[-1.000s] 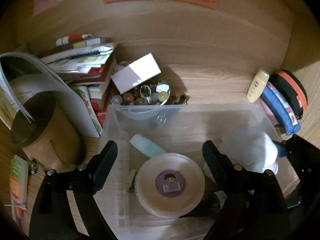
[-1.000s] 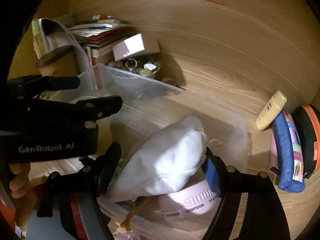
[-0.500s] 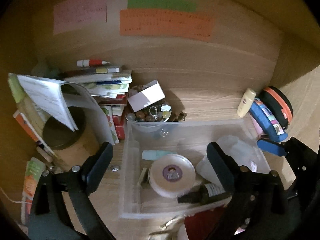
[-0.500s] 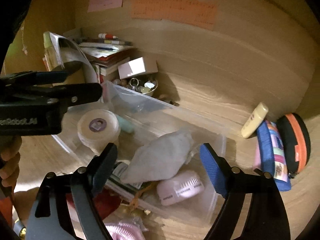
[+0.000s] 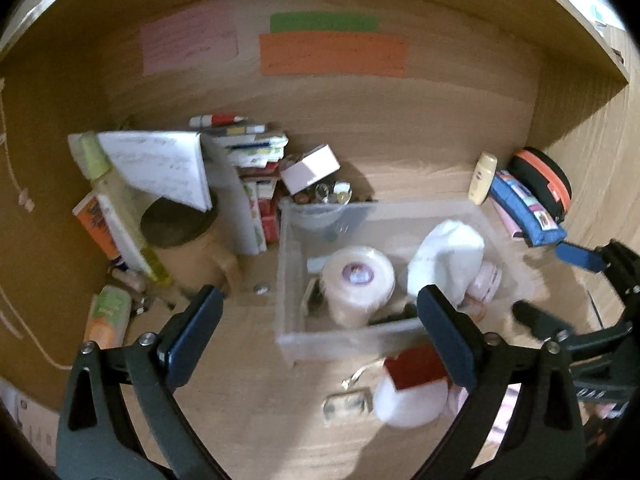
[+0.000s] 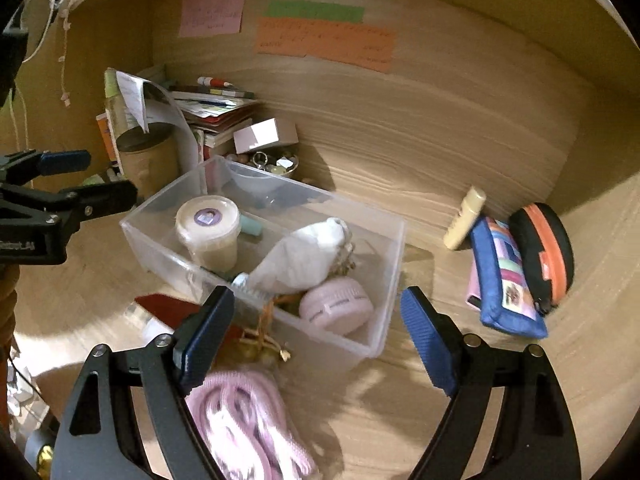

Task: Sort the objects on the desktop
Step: 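Grasp the bagged pink rope with the right gripper and lift it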

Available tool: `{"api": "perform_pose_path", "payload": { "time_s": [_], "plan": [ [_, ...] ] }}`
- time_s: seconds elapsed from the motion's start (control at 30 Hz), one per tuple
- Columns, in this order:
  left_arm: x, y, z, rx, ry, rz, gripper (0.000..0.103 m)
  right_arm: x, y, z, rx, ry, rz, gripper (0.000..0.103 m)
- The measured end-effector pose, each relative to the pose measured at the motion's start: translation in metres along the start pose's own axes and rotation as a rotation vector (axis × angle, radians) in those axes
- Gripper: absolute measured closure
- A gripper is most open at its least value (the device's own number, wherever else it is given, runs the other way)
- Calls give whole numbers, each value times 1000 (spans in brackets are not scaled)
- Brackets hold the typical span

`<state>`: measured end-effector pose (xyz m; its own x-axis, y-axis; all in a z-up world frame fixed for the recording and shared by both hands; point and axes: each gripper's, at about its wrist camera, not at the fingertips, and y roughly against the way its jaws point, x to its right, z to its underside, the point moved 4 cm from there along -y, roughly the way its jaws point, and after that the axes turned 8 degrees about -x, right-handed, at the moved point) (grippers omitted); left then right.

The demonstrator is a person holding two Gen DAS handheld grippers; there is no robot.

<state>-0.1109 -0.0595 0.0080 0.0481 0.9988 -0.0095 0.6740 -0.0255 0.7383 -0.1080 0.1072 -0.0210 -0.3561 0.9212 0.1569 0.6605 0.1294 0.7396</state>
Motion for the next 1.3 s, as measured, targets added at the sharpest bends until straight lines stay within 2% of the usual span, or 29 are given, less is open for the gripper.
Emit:
{"api": "perform_pose_path", "payload": {
  "time_s": [0.33, 0.5, 0.77, 1.1, 1.3],
  "plan": [
    [-14, -16, 49, -121, -27, -50, 4, 1, 11, 35, -50, -4, -47, 16],
    [-19, -31, 77, -199, -45, -67, 4, -12, 0, 60, -126, 25, -129, 16],
    [-12, -57, 105, -310, -70, -51, 4, -33, -22, 83, -230, 93, -203, 16],
    [8, -80, 101, -341, -93, -30, 4, -45, -44, 88, -298, 136, -233, 16],
    [9, -85, 100, -327, -75, -15, 4, -47, -58, 88, -336, 135, -250, 16]
  ]
}}
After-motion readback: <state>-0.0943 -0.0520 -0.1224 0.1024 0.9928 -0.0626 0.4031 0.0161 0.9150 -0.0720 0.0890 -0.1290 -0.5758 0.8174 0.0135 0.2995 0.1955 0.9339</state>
